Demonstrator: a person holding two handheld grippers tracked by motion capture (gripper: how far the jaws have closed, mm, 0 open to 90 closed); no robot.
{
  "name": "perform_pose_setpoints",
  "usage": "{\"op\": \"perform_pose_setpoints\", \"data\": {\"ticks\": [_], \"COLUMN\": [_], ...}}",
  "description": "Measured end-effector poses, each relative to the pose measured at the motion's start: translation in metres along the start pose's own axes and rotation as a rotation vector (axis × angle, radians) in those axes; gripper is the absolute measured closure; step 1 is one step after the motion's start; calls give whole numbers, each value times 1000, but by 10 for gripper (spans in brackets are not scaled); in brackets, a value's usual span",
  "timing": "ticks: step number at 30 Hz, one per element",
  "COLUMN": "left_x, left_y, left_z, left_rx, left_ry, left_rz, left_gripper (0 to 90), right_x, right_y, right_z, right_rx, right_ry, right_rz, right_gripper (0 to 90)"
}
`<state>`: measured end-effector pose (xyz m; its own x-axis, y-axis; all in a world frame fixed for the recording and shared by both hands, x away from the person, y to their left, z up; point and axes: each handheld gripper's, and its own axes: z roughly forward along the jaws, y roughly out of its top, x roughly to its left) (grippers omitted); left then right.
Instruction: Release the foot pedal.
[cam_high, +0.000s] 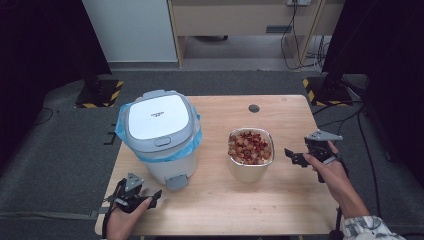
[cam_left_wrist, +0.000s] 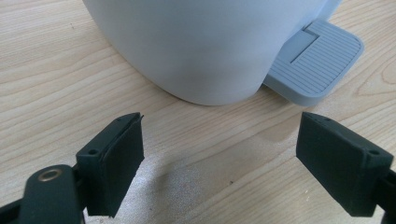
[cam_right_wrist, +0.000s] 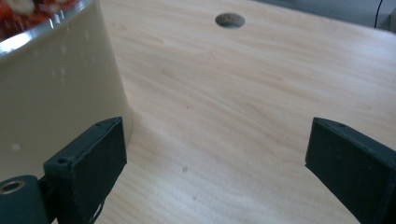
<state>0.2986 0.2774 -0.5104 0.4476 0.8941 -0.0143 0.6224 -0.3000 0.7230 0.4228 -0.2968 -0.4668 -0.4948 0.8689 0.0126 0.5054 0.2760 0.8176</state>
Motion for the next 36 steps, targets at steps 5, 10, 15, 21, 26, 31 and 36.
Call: {"op": "perform_pose_setpoints", "data": {"ticks": [5,10,15,21,26,31,36], "left_x": [2,9,18,28,35,36,35], "left_y": [0,3,3,3,1,-1,-2], "left_z": [1,6,14,23,29,30,31], "left_rx": [-4,-14,19,46,59,41,36], "left_ry": [11,24,57,81,87,84,80], "left_rz": [-1,11,-4,-15,-40,-49,-48], "left_gripper": [138,132,132,125,108,87,76], "right_x": [2,2,0,3,7,8,9], "right_y": [-16,-22,-26,-37,-47,-50,-51], "right_z": [6,13,27,46,55,56,55], "right_rx": [31,47,108,142,183,164,167], "right_ry": [3,-13,-79,-98,-102,-118,-128], "right_rz": [21,37,50,84,81,83,91], "right_gripper": [56,56,55,58,51,41,37]}}
